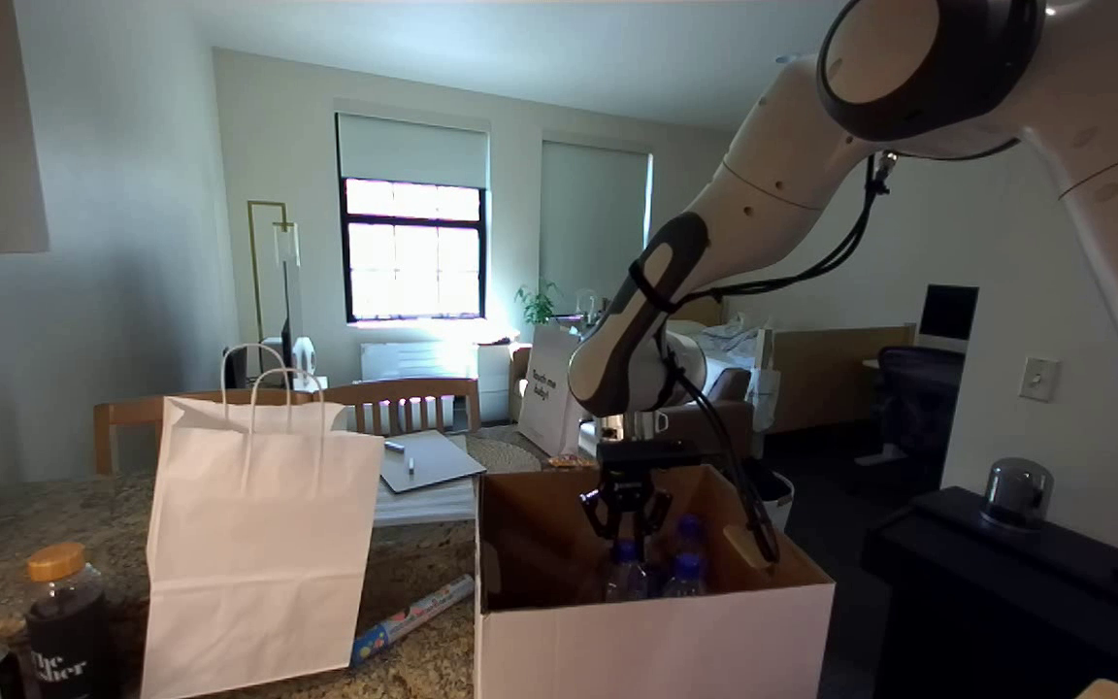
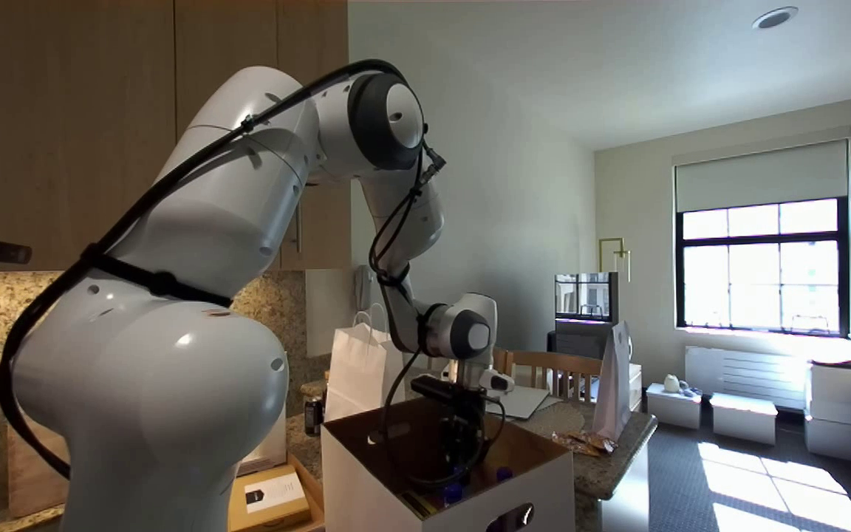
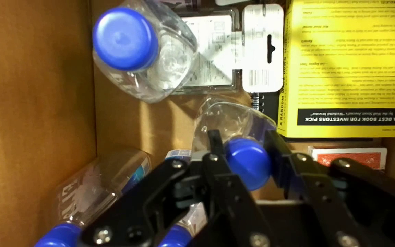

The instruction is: Move one bottle from the big box to the counter

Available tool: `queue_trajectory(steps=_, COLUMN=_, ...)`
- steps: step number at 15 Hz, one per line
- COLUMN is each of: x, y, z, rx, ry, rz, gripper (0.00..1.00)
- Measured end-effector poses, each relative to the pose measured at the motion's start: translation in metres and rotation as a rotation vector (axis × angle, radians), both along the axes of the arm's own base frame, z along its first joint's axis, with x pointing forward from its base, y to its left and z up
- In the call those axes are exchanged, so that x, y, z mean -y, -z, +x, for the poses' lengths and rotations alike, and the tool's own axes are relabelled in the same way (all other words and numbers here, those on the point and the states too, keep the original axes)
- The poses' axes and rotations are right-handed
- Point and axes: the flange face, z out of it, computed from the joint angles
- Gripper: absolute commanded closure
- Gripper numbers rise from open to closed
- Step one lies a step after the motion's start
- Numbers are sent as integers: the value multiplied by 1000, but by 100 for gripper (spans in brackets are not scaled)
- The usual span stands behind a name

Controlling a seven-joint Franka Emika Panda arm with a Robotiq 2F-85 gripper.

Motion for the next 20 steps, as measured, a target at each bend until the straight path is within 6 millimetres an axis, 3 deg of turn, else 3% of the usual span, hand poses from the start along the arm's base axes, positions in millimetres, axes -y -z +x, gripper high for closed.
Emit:
queue_trajectory(steps=2, x=1, y=-10, z=-4, rx=10, ry=-27, rz=-18, gripper=85)
queue_trajectory(steps=5, x=4, y=-46, z=-17, rx=33, ry=-113, rz=-81, gripper=85)
queue_trajectory(steps=11, x=-3, y=-156, z=-44, rx=65, ry=-273, rz=-120, gripper=85)
queue_trajectory(steps=14, x=-28, y=-214, z=-54, rx=137, ry=-377, rz=-112, gripper=85)
queue_trajectory(steps=20, x=-106, y=-317, z=-92, rx=231, ry=-568, rz=-134, gripper=85)
